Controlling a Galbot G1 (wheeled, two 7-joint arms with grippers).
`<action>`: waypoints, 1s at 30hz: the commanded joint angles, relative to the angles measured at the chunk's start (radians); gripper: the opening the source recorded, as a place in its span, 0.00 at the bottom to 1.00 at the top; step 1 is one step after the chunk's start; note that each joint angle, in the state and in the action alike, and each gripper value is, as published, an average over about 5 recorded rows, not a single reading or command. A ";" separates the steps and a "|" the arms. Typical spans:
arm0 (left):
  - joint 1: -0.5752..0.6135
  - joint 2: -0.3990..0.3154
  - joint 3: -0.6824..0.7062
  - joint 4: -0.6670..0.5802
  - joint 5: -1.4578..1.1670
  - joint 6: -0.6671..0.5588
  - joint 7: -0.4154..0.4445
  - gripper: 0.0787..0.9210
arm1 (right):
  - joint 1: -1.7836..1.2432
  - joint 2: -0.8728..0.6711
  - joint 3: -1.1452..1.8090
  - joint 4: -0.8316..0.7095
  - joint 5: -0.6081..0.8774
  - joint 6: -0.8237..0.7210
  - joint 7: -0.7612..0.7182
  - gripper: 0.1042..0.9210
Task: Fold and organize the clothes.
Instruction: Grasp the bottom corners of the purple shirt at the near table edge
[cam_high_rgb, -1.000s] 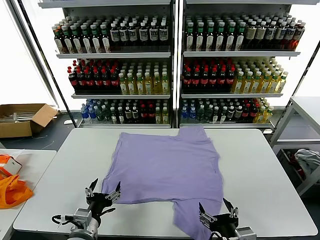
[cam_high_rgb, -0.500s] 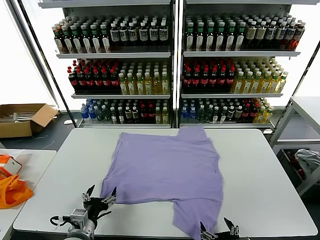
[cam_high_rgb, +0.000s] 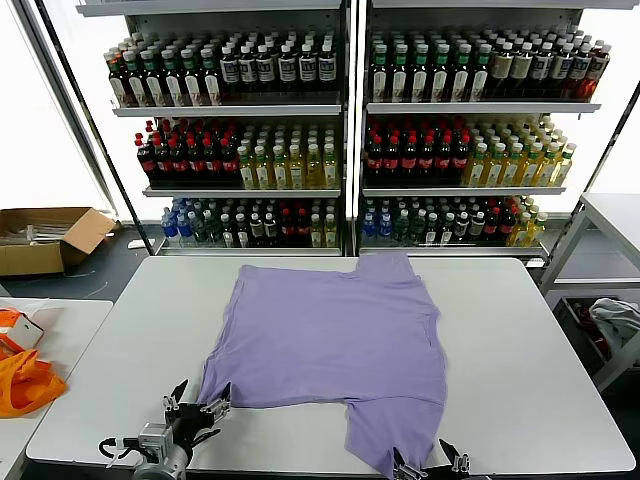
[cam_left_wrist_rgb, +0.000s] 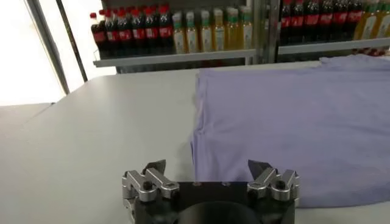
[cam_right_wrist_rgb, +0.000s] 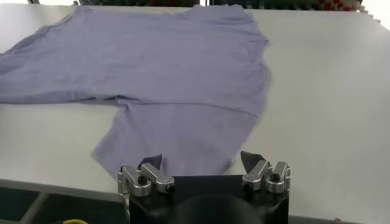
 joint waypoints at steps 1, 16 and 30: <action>0.005 0.002 0.003 0.005 -0.010 0.003 0.001 0.88 | 0.009 0.008 -0.008 -0.025 0.005 -0.001 0.000 0.88; 0.025 -0.003 0.039 0.015 0.022 0.004 0.017 0.65 | -0.014 0.024 -0.021 -0.030 0.007 0.000 0.007 0.44; 0.021 -0.006 0.056 0.020 0.048 -0.003 0.040 0.15 | 0.029 0.036 -0.003 -0.063 0.002 0.040 -0.013 0.00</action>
